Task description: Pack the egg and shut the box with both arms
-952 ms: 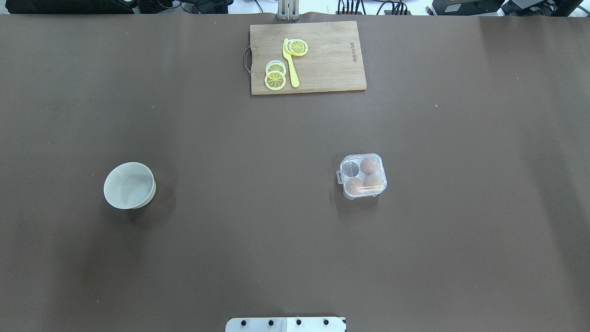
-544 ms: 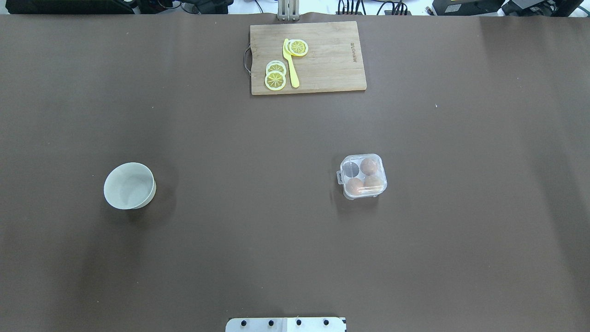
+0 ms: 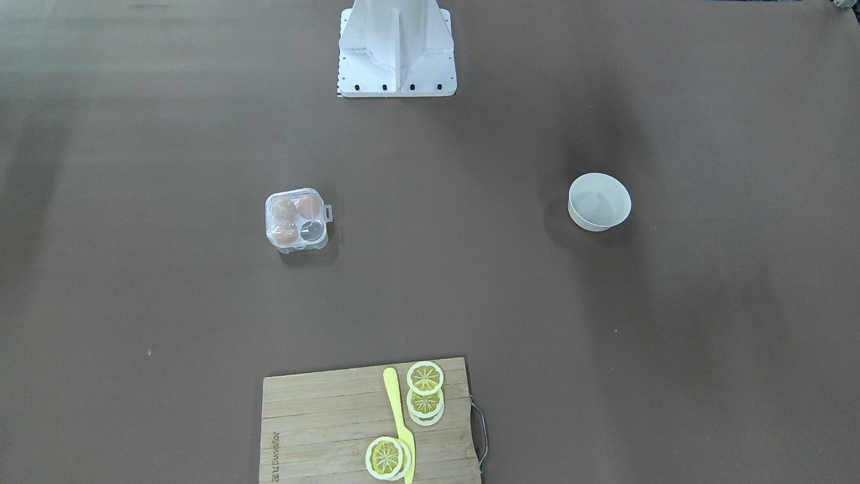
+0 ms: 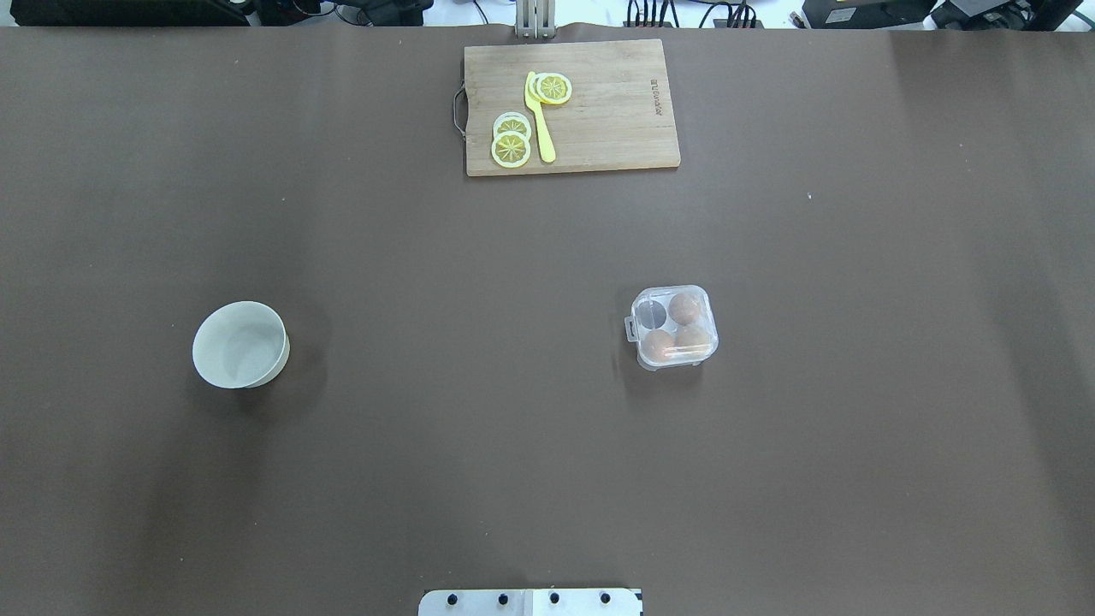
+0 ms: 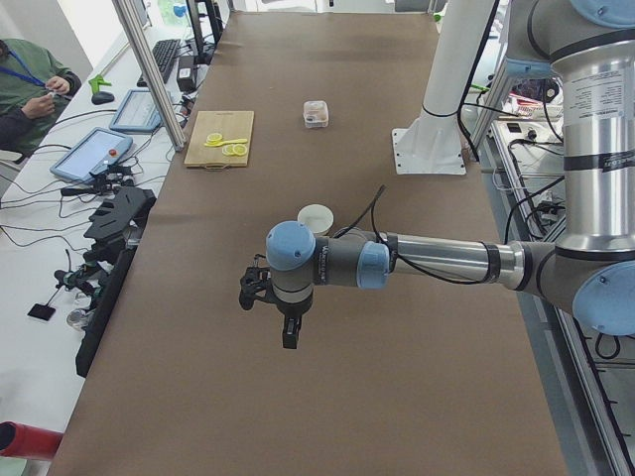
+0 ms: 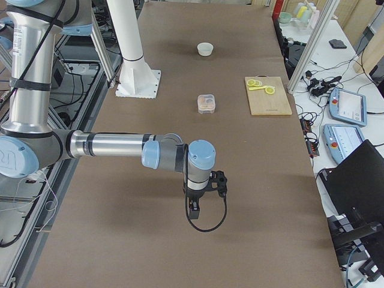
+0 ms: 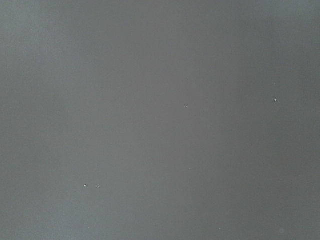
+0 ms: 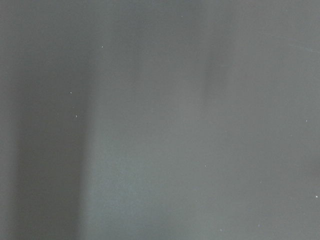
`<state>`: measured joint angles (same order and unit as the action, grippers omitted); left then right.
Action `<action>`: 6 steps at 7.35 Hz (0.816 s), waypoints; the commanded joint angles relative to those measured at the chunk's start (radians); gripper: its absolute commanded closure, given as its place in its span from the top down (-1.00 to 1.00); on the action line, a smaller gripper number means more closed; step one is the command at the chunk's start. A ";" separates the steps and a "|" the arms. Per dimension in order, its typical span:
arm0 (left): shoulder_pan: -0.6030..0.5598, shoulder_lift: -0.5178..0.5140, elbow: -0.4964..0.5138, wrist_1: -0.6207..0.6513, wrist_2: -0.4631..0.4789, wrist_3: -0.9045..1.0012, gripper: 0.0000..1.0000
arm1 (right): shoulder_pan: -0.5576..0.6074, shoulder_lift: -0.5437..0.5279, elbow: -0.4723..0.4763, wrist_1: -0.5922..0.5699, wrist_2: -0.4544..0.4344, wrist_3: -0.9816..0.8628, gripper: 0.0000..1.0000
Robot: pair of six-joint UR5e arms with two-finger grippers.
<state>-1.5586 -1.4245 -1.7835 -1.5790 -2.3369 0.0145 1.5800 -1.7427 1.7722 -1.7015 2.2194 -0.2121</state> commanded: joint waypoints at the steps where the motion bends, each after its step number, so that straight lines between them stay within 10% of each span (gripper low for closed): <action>1: 0.002 0.022 0.006 -0.026 0.001 0.001 0.98 | 0.000 0.000 0.000 0.002 -0.001 0.000 1.00; 6: 0.000 0.044 -0.004 -0.030 -0.004 0.001 0.98 | 0.000 -0.003 0.001 0.000 0.003 -0.006 1.00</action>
<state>-1.5577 -1.3815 -1.7865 -1.6088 -2.3412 0.0162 1.5800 -1.7444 1.7719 -1.7011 2.2213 -0.2147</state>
